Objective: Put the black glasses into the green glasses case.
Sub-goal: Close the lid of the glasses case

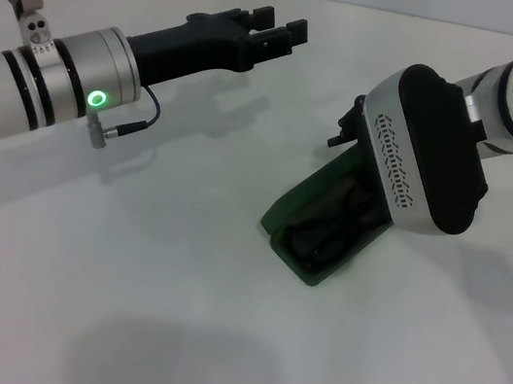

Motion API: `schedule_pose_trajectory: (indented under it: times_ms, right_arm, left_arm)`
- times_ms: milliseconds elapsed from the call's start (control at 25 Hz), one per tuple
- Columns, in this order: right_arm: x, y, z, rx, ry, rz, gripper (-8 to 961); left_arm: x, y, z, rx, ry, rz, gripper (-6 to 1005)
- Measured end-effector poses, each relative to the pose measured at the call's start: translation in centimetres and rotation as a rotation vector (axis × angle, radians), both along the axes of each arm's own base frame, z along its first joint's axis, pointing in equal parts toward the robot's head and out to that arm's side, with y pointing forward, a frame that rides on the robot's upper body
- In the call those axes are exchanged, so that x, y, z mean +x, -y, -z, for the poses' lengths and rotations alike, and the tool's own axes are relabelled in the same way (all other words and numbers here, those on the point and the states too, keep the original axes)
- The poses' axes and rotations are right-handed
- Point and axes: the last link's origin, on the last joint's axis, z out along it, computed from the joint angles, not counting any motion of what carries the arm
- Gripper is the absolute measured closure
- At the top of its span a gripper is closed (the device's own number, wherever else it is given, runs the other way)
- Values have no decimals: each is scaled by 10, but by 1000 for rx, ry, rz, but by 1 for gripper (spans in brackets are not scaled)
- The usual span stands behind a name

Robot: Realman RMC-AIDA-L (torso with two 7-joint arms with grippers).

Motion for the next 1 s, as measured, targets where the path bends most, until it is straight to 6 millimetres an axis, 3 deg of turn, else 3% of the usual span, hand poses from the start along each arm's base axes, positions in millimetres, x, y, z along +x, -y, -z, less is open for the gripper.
schedule_pose_trajectory:
  times_ms: [160,720,1000]
  right_arm:
    - [0,-1,-1,3,-3,5,719]
    - [8,-15,-16,170,-154,37,794]
    - [10,-22,-10,269,-192,42,797]
  left_arm:
    - [-1,0,-1,5,2,-2,366]
    - [-8,-6,-28,197,111,-49,367]
    - [-11,-7,-32,216,118,-60,367]
